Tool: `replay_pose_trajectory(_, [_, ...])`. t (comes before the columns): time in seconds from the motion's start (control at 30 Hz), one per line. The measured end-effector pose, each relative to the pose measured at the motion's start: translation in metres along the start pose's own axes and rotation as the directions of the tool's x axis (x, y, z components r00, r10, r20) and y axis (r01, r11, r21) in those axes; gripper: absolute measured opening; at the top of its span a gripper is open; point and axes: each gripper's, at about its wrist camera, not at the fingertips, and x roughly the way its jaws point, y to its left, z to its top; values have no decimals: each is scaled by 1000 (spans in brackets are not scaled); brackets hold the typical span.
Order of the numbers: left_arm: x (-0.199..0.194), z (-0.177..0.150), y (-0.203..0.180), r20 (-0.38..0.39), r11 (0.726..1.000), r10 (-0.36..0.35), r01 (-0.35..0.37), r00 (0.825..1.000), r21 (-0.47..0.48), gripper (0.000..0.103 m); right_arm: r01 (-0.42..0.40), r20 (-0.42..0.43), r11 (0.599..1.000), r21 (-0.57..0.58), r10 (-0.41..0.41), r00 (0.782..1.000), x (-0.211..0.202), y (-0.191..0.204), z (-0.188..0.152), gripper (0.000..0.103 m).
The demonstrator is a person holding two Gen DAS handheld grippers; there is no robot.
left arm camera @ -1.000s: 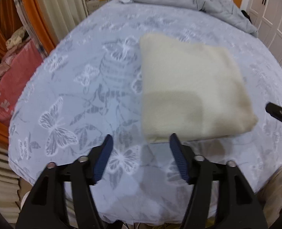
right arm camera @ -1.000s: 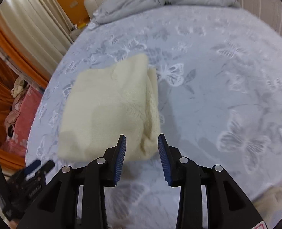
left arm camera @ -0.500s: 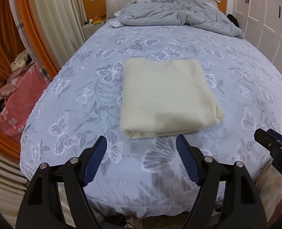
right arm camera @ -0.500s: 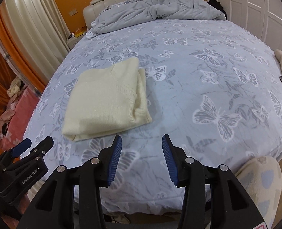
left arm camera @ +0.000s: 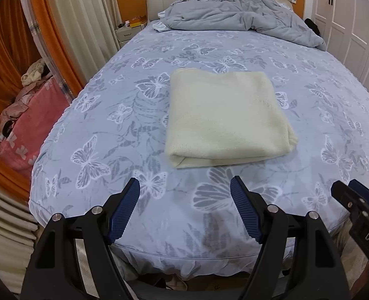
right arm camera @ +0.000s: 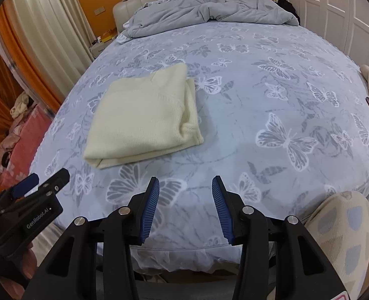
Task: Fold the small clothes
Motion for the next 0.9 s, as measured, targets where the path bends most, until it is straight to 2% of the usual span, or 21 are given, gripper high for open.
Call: replay_pose_trajectory(0.9, [22,-24,7,-44,999,38,-39,998,-23,73,67,-43,998,-20,-68,997,21,9,-22,44])
